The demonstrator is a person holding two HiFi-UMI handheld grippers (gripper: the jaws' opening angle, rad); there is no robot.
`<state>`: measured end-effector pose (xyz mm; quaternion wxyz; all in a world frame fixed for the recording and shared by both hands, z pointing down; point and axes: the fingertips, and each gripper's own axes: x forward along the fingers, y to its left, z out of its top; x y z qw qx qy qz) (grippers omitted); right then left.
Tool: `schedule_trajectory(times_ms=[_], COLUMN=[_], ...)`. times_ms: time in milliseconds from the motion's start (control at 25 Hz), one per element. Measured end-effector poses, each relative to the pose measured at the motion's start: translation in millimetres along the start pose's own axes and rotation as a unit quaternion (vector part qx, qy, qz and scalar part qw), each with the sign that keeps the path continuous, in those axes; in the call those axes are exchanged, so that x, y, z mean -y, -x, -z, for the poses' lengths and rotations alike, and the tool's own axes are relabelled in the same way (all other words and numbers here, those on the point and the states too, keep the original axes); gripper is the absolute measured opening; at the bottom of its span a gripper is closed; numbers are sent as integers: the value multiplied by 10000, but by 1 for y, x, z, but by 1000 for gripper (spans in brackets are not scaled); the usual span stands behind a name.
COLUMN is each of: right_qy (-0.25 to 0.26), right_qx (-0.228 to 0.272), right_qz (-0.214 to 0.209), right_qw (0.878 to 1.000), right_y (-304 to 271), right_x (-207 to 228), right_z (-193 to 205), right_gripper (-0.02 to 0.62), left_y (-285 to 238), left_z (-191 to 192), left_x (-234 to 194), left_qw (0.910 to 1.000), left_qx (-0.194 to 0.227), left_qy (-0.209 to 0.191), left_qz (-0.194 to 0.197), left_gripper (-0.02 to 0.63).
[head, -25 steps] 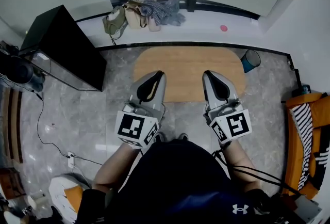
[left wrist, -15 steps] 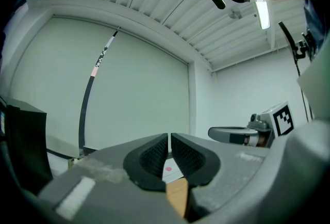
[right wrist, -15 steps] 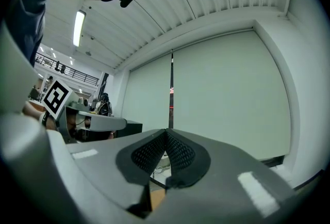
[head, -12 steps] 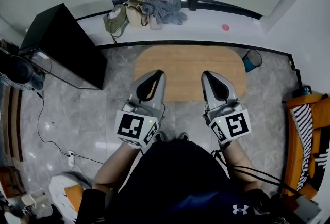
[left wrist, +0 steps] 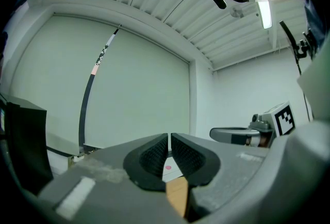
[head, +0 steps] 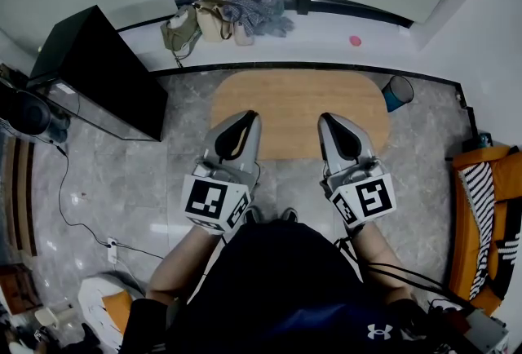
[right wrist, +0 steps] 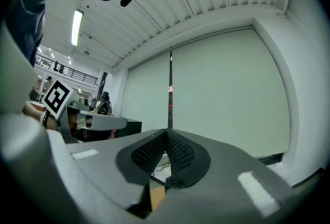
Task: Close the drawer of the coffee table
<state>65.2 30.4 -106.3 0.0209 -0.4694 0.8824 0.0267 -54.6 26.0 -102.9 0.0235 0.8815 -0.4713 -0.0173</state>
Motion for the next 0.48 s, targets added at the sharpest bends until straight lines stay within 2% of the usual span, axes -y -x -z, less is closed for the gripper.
schedule_trajectory(times_ms=[480], right_qy=[-10], right_qx=[-7], right_qz=[-6], right_qw=[10000], right_y=[6], right_x=[2], right_z=[1], right_gripper=[1], left_y=[0], left_z=[4], left_x=[4], left_qw=[10000], left_qx=[-43], left_qy=[9], left_qz=[-44], left_gripper=[21])
